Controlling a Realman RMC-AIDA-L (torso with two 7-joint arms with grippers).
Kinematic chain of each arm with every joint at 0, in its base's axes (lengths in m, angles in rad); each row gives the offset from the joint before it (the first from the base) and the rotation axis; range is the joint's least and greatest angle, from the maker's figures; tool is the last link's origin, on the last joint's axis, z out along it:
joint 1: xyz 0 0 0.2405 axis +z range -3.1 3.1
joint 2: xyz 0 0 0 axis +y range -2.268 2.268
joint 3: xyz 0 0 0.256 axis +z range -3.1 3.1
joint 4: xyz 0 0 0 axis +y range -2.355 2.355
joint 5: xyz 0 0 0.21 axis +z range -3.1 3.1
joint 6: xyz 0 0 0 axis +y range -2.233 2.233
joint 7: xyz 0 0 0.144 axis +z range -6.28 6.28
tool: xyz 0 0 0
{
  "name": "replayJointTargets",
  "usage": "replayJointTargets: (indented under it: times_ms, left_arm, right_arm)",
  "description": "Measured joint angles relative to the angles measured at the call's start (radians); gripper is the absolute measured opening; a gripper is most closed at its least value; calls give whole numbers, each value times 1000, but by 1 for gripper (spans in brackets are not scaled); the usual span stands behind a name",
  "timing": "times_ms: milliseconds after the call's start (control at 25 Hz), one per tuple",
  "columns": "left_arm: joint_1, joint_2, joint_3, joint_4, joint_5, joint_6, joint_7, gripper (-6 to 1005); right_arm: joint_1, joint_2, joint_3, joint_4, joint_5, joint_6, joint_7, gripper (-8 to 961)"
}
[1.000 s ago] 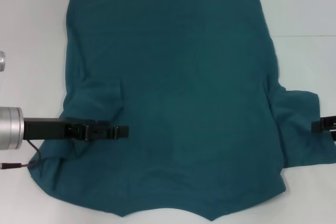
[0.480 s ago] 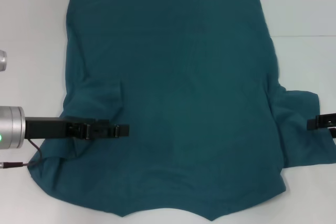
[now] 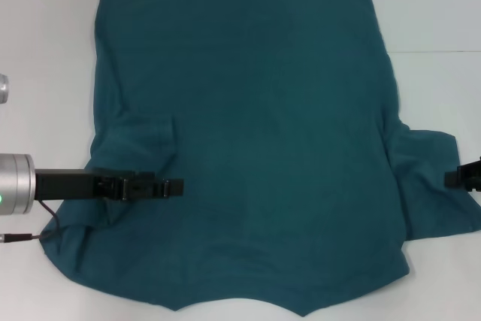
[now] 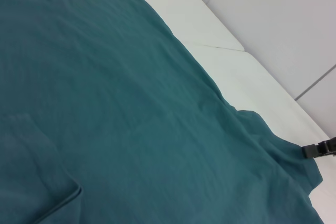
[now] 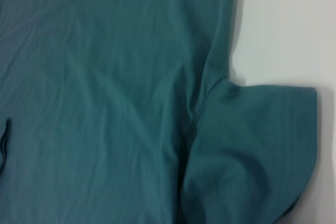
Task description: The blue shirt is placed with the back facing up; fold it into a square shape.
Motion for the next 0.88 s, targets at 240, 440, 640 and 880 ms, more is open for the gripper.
replayJointTargets:
  times_ms: [240,440,640,880]
  left_arm:
    - [3,0,-1,0,0,0,0,860]
    - [4,0,-1,0,0,0,0,859]
    - [5,0,-1,0,0,0,0,859]
    - [5,0,-1,0,0,6,0,859]
  right_arm:
    - [-1,0,0,7,-4,3,3,220]
    - [-2,0,0,11,-5,6,0,106]
    - [-8,-4,0,3,-7,18,-4,44]
    - [-10,-20,0,-9,-8,30,-61,19]
